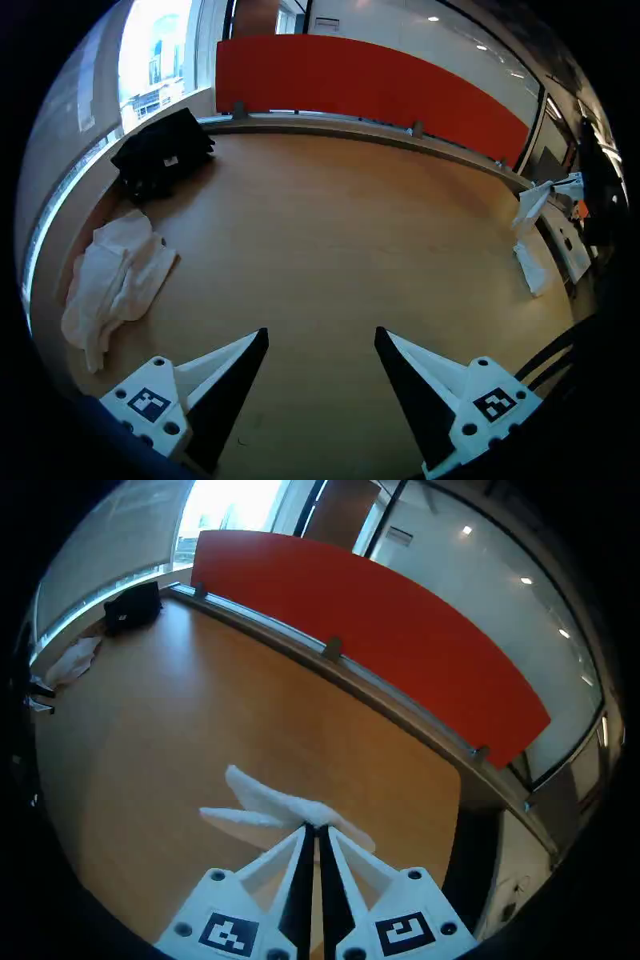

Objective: Fold towel

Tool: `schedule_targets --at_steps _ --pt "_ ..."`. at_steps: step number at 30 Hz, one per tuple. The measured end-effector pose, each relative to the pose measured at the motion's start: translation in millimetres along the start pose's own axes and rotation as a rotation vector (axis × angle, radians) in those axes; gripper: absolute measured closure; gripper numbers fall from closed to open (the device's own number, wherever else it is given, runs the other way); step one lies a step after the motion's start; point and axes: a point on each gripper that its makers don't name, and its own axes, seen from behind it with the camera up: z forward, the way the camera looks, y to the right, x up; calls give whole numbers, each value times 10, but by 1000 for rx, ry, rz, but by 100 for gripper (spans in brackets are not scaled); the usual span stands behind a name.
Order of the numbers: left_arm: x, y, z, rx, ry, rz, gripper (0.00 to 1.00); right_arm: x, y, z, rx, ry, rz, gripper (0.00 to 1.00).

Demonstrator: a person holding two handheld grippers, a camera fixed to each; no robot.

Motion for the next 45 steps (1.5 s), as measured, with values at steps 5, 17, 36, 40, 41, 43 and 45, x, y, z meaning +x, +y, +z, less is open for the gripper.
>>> schedule_targets --at_steps 5,17,36,40,41,43,45 --pt "9 40 -5 -6 0 7 1 -110 13 -58 -6 -11 5 96" --pt "-21 88 -20 -19 -5 17 1 -698 68 -363 -39 -73 41 96" --pt "-113 115 -69 -23 -13 27 1 -1599 -6 -522 -70 -213 94 96" --pt "-119 110 -74 -21 -13 27 1 -1693 -11 -519 -77 -233 98 96" --pt "-121 108 -75 -20 -13 27 1 -1722 -16 -517 -78 -239 99 96" --pt "-127 103 -76 -19 -14 26 1 -1781 -25 -508 -80 -248 106 96" --pt "-134 98 -77 -17 -15 25 1 -1849 -35 -496 -83 -259 115 96"
